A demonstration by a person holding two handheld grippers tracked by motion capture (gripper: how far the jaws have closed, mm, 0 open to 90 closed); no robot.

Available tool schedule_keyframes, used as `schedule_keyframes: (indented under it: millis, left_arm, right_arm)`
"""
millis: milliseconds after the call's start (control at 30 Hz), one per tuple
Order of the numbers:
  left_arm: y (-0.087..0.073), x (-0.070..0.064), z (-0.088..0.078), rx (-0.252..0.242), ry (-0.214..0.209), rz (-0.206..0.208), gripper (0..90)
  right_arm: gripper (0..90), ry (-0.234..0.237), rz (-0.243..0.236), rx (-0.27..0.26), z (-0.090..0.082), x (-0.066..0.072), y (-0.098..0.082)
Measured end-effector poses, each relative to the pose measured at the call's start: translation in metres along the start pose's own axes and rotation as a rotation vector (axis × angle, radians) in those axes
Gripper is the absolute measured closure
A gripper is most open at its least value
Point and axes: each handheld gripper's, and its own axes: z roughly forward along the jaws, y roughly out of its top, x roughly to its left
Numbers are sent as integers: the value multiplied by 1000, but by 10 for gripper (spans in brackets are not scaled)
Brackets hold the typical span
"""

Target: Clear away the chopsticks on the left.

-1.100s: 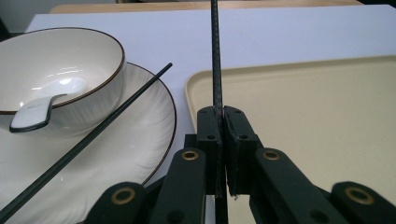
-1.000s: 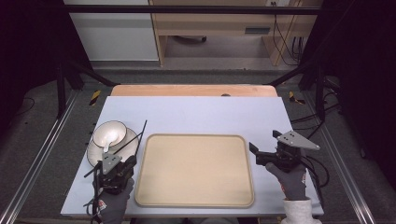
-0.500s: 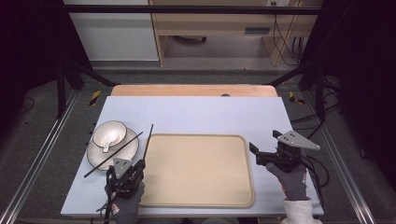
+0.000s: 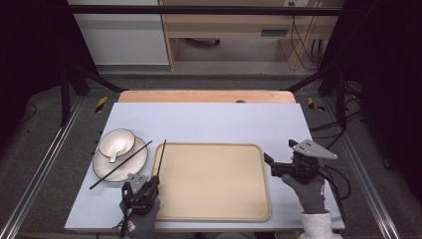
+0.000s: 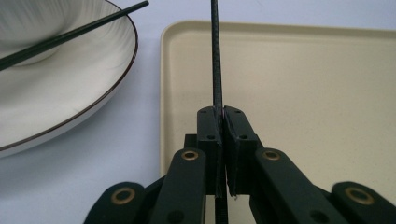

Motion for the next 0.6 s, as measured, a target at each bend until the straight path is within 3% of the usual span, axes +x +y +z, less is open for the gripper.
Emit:
schedule_keyframes:
  millis: [600]
  left_arm:
    - [-3,-1,9,71,30,7,851]
  right_arm:
    - [40,3,-2,10,2,1,-1]
